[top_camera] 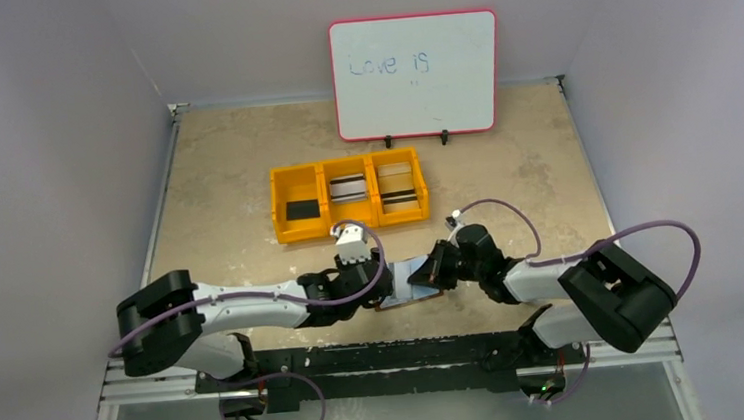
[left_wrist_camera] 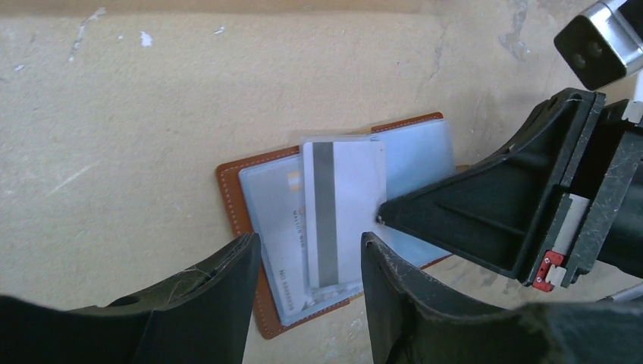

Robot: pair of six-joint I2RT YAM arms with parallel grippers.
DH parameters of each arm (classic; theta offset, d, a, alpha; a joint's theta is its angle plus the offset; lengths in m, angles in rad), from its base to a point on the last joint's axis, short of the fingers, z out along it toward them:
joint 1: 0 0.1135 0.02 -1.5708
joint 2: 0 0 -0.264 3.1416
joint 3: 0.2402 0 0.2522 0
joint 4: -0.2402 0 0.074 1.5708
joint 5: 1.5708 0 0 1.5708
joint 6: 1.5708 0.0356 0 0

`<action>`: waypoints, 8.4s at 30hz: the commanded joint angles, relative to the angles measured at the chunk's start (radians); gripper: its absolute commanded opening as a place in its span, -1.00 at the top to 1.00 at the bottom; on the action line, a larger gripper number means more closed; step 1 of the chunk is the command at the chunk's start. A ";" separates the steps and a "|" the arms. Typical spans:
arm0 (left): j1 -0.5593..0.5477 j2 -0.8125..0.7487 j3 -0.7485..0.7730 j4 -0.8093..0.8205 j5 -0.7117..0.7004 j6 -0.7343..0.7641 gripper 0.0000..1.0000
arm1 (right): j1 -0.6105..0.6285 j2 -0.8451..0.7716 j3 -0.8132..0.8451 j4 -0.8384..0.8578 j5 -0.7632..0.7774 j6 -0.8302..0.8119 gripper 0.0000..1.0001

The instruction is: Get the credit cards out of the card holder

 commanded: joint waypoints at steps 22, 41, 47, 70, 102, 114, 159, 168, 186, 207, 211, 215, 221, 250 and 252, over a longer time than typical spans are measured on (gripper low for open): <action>0.012 0.399 0.244 -0.312 0.008 0.012 0.63 | -0.047 -0.071 0.009 -0.080 0.034 -0.033 1.00; 0.010 0.394 0.230 -0.243 0.017 0.034 0.71 | -0.109 -0.156 -0.008 -0.170 0.013 -0.081 0.94; 0.006 0.403 0.225 -0.203 0.033 0.058 0.75 | -0.109 -0.118 -0.039 -0.102 0.013 -0.031 0.54; 0.000 0.383 0.212 -0.193 0.022 0.032 0.89 | -0.112 -0.212 0.002 -0.297 0.142 -0.052 1.00; 0.004 0.187 0.244 -0.194 -0.090 0.043 0.59 | -0.112 -0.706 0.247 -0.458 0.506 -0.323 1.00; 0.087 -0.225 0.073 -0.348 -0.247 0.038 -0.18 | -0.110 -0.474 0.293 0.163 0.218 -0.809 1.00; 0.585 -0.692 0.220 -0.791 -0.318 0.273 -0.69 | 0.162 0.540 1.080 -0.305 0.363 -1.713 1.00; 0.584 -0.692 0.220 -0.791 -0.305 0.273 -0.71 | 0.170 0.653 1.178 -0.335 0.418 -1.802 0.97; 0.584 -0.758 0.212 -0.796 -0.326 0.260 -0.74 | 0.195 0.737 1.249 -0.299 0.475 -1.971 0.66; 0.585 -0.720 0.205 -0.773 -0.294 0.282 -0.76 | 0.200 0.081 0.782 -0.109 0.686 -0.980 -0.27; 0.585 -0.699 0.202 -0.767 -0.285 0.291 -0.76 | 0.197 0.012 0.743 -0.442 0.630 -0.670 -0.28; 0.585 -0.664 0.207 -0.771 -0.287 0.291 -0.77 | 0.198 -0.040 0.592 -0.545 0.560 -0.441 -0.25; 0.585 -0.635 0.211 -0.777 -0.304 0.287 -0.77 | 0.272 -0.033 0.511 -0.602 0.470 -0.328 -0.17; 0.585 -0.622 0.212 -0.783 -0.309 0.278 -0.76 | 0.536 0.211 0.597 -0.969 0.795 -0.137 0.18; 0.585 -0.620 0.212 -0.784 -0.308 0.279 -0.76 | 0.536 0.190 0.587 -0.948 0.777 -0.141 0.39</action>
